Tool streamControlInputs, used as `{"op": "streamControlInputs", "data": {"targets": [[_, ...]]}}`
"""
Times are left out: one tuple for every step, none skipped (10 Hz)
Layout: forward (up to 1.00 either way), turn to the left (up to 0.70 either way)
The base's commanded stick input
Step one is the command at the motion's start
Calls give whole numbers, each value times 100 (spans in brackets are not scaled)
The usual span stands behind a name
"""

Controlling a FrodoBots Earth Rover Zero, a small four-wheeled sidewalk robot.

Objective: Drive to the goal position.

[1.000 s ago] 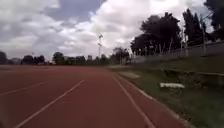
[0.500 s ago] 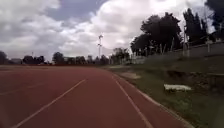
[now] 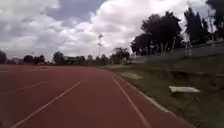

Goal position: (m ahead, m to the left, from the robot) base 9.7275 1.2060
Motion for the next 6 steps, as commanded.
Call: {"op": "streamControlInputs", "data": {"targets": [[60,0],[60,0],[60,0],[60,0],[60,0],[60,0]]}}
